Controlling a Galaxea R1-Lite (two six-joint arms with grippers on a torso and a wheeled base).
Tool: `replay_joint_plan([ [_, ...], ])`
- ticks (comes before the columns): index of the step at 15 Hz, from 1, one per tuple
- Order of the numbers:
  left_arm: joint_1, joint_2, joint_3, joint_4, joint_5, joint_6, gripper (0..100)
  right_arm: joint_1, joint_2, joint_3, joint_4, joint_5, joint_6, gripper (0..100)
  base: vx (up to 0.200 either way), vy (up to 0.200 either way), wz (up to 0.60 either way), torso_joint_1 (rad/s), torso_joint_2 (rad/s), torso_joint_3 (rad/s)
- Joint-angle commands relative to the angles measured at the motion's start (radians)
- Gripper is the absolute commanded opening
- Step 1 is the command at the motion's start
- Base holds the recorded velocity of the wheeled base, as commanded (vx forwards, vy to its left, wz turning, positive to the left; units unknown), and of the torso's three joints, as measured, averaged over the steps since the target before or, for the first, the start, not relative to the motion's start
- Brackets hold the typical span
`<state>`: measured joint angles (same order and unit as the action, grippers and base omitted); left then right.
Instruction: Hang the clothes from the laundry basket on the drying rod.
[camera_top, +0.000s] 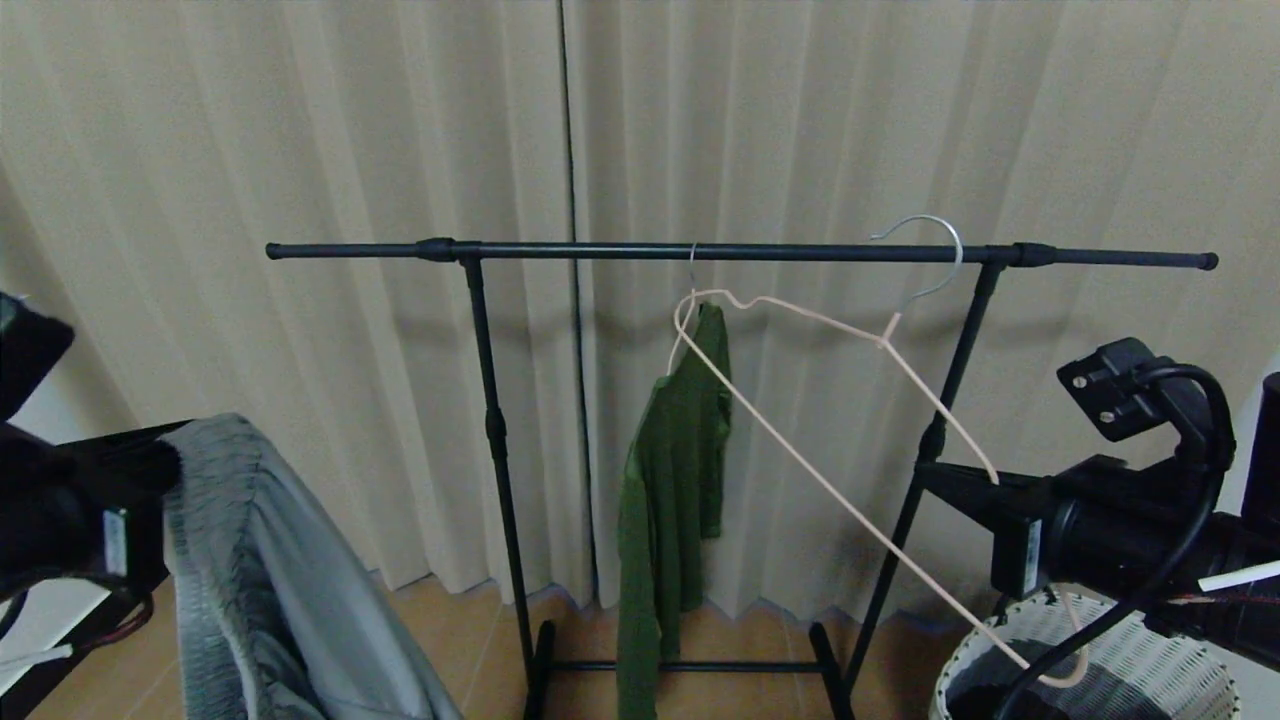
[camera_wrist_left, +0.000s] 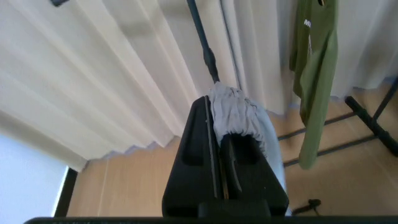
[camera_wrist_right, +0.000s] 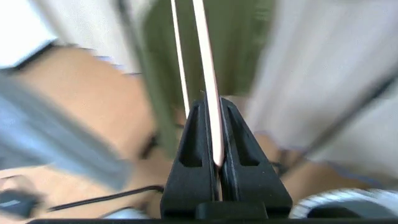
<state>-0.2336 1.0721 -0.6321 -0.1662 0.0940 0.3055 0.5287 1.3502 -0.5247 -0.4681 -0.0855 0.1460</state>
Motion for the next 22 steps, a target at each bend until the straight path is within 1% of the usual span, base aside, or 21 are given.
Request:
replay_joint_plan([
  [1,-0.11,0.203,-0.127,0.01,0.096,-0.074,0,0.086,0.029,-0.008,0.0,0.001,0.058,0,0.0,0.0,0.0,0.0,0.0,0.0],
  [2,-0.162,0.285,-0.187,0.007,0.176,-0.146,0,0.135,0.038,-0.008,0.0,0.012,0.104,0,0.0,0.0,0.0,0.0,0.0,0.0],
  [3,-0.176,0.313,-0.207,0.007,0.205,-0.164,0,0.151,0.04,-0.008,0.0,0.015,0.118,0,0.0,0.0,0.0,0.0,0.0,0.0],
  [4,-0.199,0.37,-0.256,0.005,0.265,-0.197,0,0.188,0.041,-0.008,0.0,0.021,0.136,0,0.0,0.0,0.0,0.0,0.0,0.0],
  [5,-0.205,0.434,-0.331,0.004,0.308,-0.238,0,0.238,0.044,-0.008,0.0,0.023,0.144,0,0.0,0.0,0.0,0.0,0.0,0.0],
  [7,-0.205,0.503,-0.416,0.005,0.337,-0.293,0,0.306,0.044,-0.011,0.0,0.023,0.155,0,0.0,0.0,0.0,0.0,0.0,0.0],
  [9,-0.205,0.551,-0.463,0.004,0.391,-0.321,0,0.364,0.04,-0.012,0.0,0.024,0.172,0,0.0,0.0,0.0,0.0,0.0,0.0],
  [12,-0.202,0.589,-0.52,0.004,0.457,-0.322,0,0.43,0.037,-0.014,-0.001,0.033,0.202,0,0.0,0.0,0.0,0.0,0.0,0.0],
  [14,-0.199,0.612,-0.546,0.004,0.467,-0.322,0,0.444,0.035,-0.014,-0.001,0.056,0.202,0,0.0,0.0,0.0,0.0,0.0,0.0],
  [18,-0.208,0.611,-0.544,0.004,0.467,-0.324,0,0.444,0.084,-0.047,-0.001,0.063,0.201,0,0.0,0.0,0.0,0.0,0.0,0.0],
  [19,-0.214,0.609,-0.544,0.005,0.467,-0.322,0,0.442,0.127,-0.081,-0.001,0.061,0.202,0,0.0,0.0,0.0,0.0,0.0,0.0],
  [20,-0.216,0.608,-0.543,0.007,0.467,-0.324,0,0.435,0.198,-0.147,0.0,0.053,0.21,0,0.0,0.0,0.0,0.0,0.0,0.0],
  [21,-0.216,0.608,-0.541,0.007,0.467,-0.322,0,0.432,0.219,-0.169,0.0,0.05,0.215,0,0.0,0.0,0.0,0.0,0.0,0.0],
  [22,-0.216,0.608,-0.538,0.007,0.467,-0.324,0,0.43,0.265,-0.216,0.002,0.04,0.233,0,0.0,0.0,0.0,0.0,0.0,0.0],
])
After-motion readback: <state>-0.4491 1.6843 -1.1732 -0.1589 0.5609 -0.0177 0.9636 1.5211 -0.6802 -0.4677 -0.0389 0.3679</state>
